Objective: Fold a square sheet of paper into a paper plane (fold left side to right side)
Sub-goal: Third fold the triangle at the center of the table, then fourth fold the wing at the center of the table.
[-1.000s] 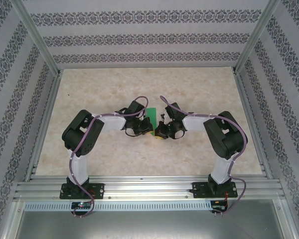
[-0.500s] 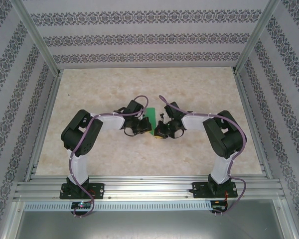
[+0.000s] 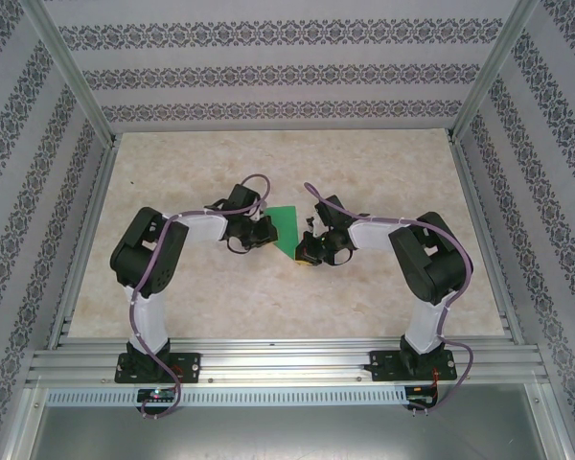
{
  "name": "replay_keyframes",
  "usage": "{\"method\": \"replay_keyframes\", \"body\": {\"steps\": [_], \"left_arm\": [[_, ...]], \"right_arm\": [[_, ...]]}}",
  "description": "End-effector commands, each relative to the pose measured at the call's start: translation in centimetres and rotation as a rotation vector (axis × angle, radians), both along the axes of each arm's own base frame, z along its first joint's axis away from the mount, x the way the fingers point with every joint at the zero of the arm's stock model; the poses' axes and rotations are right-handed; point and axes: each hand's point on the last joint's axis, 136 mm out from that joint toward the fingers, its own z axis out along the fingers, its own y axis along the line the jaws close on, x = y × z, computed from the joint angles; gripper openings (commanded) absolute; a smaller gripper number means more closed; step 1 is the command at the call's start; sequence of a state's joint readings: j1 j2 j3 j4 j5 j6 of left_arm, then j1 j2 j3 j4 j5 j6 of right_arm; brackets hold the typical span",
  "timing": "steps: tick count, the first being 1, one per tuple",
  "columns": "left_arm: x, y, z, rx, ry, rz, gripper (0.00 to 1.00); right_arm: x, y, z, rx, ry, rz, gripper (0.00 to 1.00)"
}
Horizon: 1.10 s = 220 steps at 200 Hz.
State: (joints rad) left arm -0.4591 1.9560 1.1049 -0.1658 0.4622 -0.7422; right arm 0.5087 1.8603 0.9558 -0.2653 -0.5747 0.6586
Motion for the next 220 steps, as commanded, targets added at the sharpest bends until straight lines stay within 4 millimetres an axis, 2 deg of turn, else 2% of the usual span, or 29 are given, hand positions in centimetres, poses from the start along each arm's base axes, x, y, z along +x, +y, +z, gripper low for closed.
{"method": "replay_keyframes", "body": {"steps": [1,53,77,97,120,145,159,174,188,220], "left_arm": [[2.4,5.2,-2.2,0.155,-0.013,0.103,0.11],[3.9,6.1,-2.1,0.147,-0.011,0.111,0.12],[4.1,6.1,-0.4,0.131,-0.038,0.107,0.16],[4.3,6.4,2.1,0.125,-0.081,0.112,0.25],[3.9,6.8,5.0,0.114,-0.128,0.119,0.35],[2.9,6.9,7.4,0.079,-0.159,0.126,0.44],[2.0,6.6,7.7,0.038,-0.149,0.13,0.48],[1.2,5.5,7.8,-0.032,-0.135,0.124,0.51],[0.5,4.5,7.5,-0.079,-0.108,0.117,0.52],[0.2,3.9,6.0,-0.088,-0.077,0.126,0.53]], "right_arm": [[-3.4,-3.7,-4.8,-0.212,0.14,-0.013,0.02],[-3.4,-3.5,-4.6,-0.207,0.136,0.001,0.03],[-2.6,-2.4,-3.4,-0.152,0.07,0.022,0.03],[-1.2,-1.7,-1.2,-0.108,-0.031,0.036,0.04],[0.5,-0.9,2.6,-0.058,-0.171,0.069,0.06],[1.9,-1.5,6.5,-0.051,-0.31,0.077,0.18],[2.4,-1.8,8.3,-0.046,-0.379,0.079,0.26],[2.9,-1.5,9.2,-0.026,-0.413,0.086,0.33],[3.3,-0.8,9.1,-0.004,-0.407,0.1,0.34],[4.6,2.0,8.6,0.098,-0.369,0.129,0.3]]}}
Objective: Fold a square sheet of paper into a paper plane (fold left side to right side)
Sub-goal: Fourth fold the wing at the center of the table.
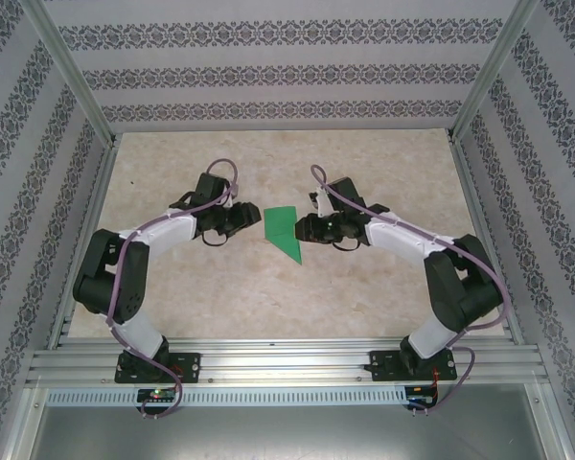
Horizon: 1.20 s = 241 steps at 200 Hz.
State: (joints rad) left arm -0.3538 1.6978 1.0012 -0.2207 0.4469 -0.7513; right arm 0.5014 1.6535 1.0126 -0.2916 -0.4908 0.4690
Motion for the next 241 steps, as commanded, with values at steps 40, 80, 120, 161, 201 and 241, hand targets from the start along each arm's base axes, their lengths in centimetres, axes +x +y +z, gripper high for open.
{"method": "replay_keyframes", "body": {"steps": [40,80,120,161,201,241], "left_arm": [[-0.5,-1.8,-1.2,-0.059,0.03,-0.009,0.54],[-0.7,-2.9,-1.7,-0.064,0.044,-0.036,0.55],[-0.7,-3.4,-2.0,-0.062,0.05,-0.043,0.56],[-0.7,-4.0,-2.0,-0.063,0.052,-0.059,0.57],[-0.8,-4.9,-1.8,-0.06,0.051,-0.08,0.57],[-0.6,-5.6,-1.9,-0.054,0.054,-0.095,0.57]], "right_arm": [[3.4,0.0,-2.3,-0.097,-0.035,0.0,0.43],[4.0,0.7,-3.9,-0.095,-0.015,0.038,0.41],[4.1,0.9,-5.2,-0.097,0.013,0.043,0.26],[4.3,0.5,-5.9,-0.118,0.023,0.029,0.07],[4.5,-0.2,-5.8,-0.127,0.023,0.013,0.02],[4.5,-0.6,-5.8,-0.126,0.027,0.006,0.02]]}}
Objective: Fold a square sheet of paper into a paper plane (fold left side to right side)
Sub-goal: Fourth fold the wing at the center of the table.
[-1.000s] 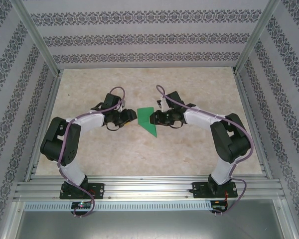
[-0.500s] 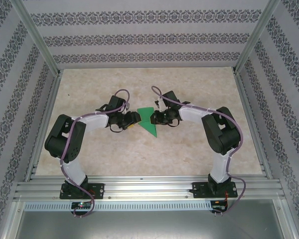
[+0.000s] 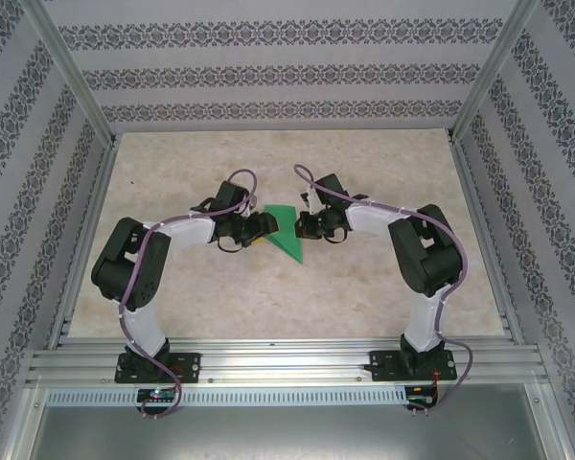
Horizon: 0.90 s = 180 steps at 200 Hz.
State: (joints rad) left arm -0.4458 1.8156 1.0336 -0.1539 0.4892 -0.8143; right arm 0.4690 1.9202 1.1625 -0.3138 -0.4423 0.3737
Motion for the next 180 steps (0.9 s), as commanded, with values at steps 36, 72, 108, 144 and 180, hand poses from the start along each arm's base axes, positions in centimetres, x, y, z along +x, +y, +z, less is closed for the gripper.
{"method": "replay_keyframes", "body": {"steps": [36,72,108,144,180], "left_arm": [[0.6,-1.8,0.1,-0.012,-0.009,-0.031,0.55],[1.3,-2.5,-0.1,-0.008,-0.012,-0.038,0.44],[1.6,-3.0,-0.7,0.007,-0.002,-0.043,0.32],[1.3,-2.8,-0.7,0.018,0.005,-0.04,0.2],[1.3,-3.0,0.3,0.005,0.003,-0.029,0.13]], "right_arm": [[0.5,-0.2,0.2,0.002,-0.015,-0.003,0.03],[0.4,-0.2,0.1,0.007,-0.013,-0.003,0.03],[0.5,-0.1,0.3,0.014,-0.02,-0.006,0.06],[0.5,-0.9,1.3,0.004,-0.065,-0.026,0.2],[-0.1,-2.6,3.7,-0.016,-0.206,-0.062,0.38]]}}
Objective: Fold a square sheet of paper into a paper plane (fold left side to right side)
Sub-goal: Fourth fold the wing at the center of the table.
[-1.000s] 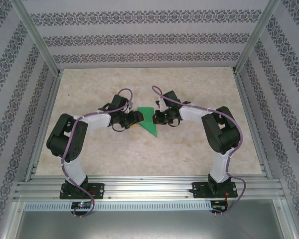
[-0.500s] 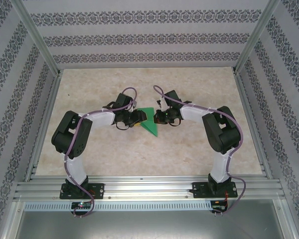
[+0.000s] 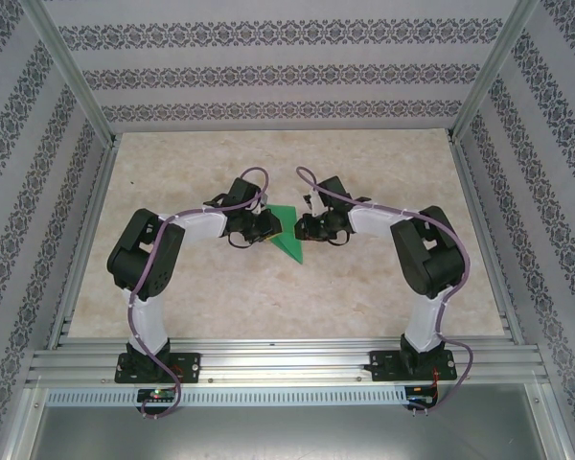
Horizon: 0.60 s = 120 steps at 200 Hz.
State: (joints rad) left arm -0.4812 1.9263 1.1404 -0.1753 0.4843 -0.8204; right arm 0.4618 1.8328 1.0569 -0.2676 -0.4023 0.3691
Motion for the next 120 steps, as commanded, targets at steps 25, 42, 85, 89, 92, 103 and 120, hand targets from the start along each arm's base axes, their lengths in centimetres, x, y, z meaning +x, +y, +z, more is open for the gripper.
{"method": "replay_keyframes", "body": {"steps": [25,42,85,89,92,103,120], "left_arm": [[0.1,-0.9,2.4,-0.015,-0.023,0.006,0.13],[0.1,-0.9,2.6,-0.013,-0.02,0.007,0.13],[0.1,-0.9,2.7,-0.021,-0.007,0.019,0.13],[0.1,-0.9,2.7,-0.021,-0.007,0.019,0.13],[0.1,-1.0,2.8,-0.022,-0.006,0.02,0.13],[0.2,-1.0,2.8,-0.024,-0.005,0.022,0.13],[0.2,-1.1,2.8,-0.029,0.003,0.028,0.14]], "right_arm": [[-0.7,-1.2,4.1,-0.031,-0.262,-0.016,0.43],[-2.2,-0.7,3.6,-0.085,-0.305,0.022,0.44],[-3.9,1.5,2.4,-0.211,-0.407,0.108,0.45],[-3.9,1.7,2.3,-0.219,-0.41,0.115,0.45],[-3.9,1.9,2.2,-0.224,-0.414,0.122,0.45],[-3.9,2.4,1.9,-0.25,-0.421,0.139,0.45],[-3.9,3.0,1.5,-0.288,-0.437,0.167,0.45]]}}
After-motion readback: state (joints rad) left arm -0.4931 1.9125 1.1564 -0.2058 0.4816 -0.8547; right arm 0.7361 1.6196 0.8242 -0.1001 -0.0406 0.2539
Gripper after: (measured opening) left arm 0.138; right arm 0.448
